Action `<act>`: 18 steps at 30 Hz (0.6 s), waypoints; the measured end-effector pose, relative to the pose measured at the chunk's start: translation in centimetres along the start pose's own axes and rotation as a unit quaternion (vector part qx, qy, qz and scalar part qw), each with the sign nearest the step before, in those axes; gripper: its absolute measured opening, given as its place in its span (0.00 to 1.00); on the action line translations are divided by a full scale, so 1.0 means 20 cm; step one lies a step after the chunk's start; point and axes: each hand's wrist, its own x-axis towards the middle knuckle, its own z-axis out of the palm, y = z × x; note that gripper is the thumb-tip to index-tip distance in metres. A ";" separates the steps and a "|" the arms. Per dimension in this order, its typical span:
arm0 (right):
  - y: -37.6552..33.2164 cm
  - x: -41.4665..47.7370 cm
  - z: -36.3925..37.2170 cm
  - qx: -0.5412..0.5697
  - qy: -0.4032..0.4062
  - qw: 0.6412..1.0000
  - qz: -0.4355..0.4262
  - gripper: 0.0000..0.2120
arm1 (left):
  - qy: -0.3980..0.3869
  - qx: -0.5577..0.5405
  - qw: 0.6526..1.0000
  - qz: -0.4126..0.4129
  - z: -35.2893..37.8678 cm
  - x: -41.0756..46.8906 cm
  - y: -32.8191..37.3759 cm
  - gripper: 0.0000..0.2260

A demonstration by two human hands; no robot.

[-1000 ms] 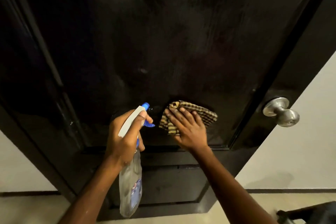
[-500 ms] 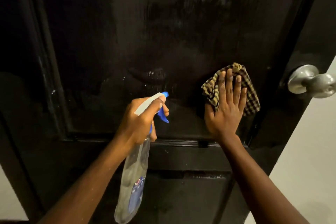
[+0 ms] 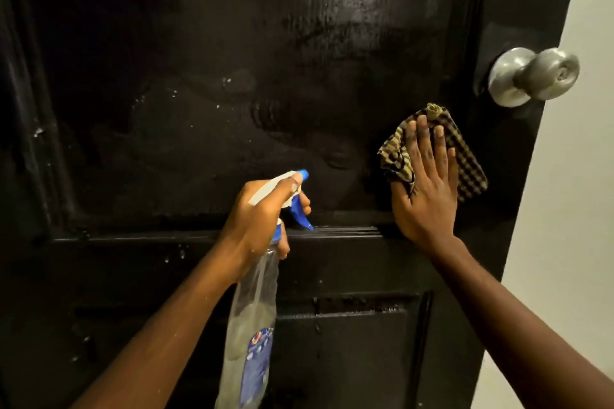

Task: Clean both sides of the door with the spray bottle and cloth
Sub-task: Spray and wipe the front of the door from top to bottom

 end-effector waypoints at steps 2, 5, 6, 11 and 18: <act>0.00 0.02 -0.01 0.038 0.012 0.999 0.032 0.33 | -0.005 0.006 1.000 0.007 0.04 0.02 0.02 0.22; -0.03 0.09 -0.03 0.094 0.025 0.994 0.050 0.33 | -0.008 0.028 1.000 0.008 0.10 0.05 0.04 0.22; -0.04 0.11 -0.03 0.106 0.030 0.993 0.048 0.32 | -0.007 0.035 0.999 0.009 0.13 0.06 0.04 0.21; 0.00 0.13 -0.03 0.119 0.014 0.993 -0.006 0.32 | -0.004 0.062 0.998 0.020 0.21 0.10 0.06 0.21; 0.06 0.06 -0.05 0.149 -0.027 0.984 -0.092 0.30 | -0.027 0.052 0.998 0.022 0.24 0.14 0.07 0.22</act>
